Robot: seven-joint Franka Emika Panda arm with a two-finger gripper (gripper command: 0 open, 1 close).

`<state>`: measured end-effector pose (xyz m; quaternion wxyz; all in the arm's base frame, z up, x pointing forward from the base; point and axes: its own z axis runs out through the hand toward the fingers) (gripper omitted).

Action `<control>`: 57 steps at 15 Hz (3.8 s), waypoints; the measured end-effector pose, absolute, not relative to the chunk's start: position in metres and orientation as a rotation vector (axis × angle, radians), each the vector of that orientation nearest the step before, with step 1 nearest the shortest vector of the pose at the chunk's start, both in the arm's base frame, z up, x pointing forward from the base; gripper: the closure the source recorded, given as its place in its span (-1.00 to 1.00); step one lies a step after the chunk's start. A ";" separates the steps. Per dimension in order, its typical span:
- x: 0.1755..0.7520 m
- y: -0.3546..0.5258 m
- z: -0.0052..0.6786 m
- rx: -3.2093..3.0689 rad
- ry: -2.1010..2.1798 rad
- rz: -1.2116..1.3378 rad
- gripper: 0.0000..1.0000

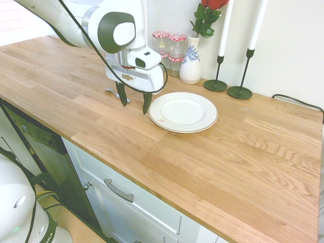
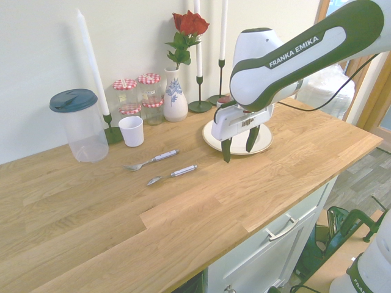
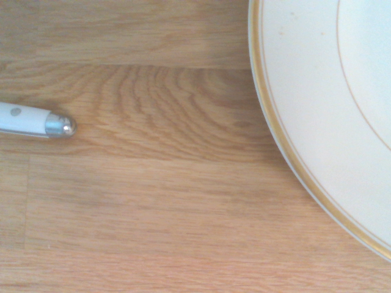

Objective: Put the spoon into the plate

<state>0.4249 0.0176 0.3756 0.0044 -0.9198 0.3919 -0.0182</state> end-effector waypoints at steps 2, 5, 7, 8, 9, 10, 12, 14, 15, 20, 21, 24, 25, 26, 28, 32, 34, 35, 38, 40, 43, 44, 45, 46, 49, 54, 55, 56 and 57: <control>0.425 0.018 0.377 -2.887 1.211 -0.061 -1.00; 0.430 0.057 0.399 -2.977 0.971 -0.099 -1.00; 0.421 0.103 0.409 -3.057 0.787 -0.072 -1.00; 0.414 0.125 0.412 -3.094 0.689 -0.060 -1.00; 0.410 0.141 0.416 -3.126 0.595 -0.055 -1.00; 0.409 0.151 0.420 -3.154 0.499 -0.061 -1.00; 0.419 0.155 0.426 -3.200 0.307 -0.066 -1.00; 0.435 0.161 0.422 -3.233 0.113 -0.061 -1.00; 0.441 0.167 0.416 -3.244 0.016 -0.056 -1.00; 0.455 0.190 0.386 -3.253 -0.470 -0.114 -1.00; 0.457 0.192 0.381 -3.241 -0.557 -0.127 -1.00; 0.466 0.199 0.365 -3.213 -0.649 -0.119 -1.00; 0.471 0.200 0.361 -3.210 -0.656 -0.112 -1.00; 0.479 0.201 0.358 -3.207 -0.665 -0.105 -1.00; 0.496 0.202 0.355 -3.198 -0.679 -0.076 -1.00; 0.517 0.207 0.351 -3.171 -0.690 -0.025 -1.00; 0.522 0.206 0.350 -3.150 -0.689 0.017 -1.00; 0.524 0.204 0.351 -3.144 -0.691 0.026 -1.00; 0.526 0.198 0.350 -3.138 -0.702 0.034 -1.00; 0.525 0.192 0.345 -3.136 -0.714 0.052 -1.00; 0.518 0.187 0.333 -3.132 -0.706 0.061 -1.00; 0.516 0.186 0.331 -3.130 -0.703 0.054 -1.00; 0.515 0.185 0.331 -3.129 -0.697 0.053 -1.00; 0.515 0.185 0.331 -3.129 -0.695 0.050 1.00; 0.514 0.184 0.331 -3.127 -0.698 0.050 1.00; 0.513 0.184 0.331 -3.125 -0.701 0.053 1.00; 0.512 0.183 0.331 -3.125 -0.703 0.054 1.00; 0.511 0.183 0.331 -3.125 -0.705 0.055 1.00; 0.509 0.182 0.331 -3.125 -0.708 0.058 1.00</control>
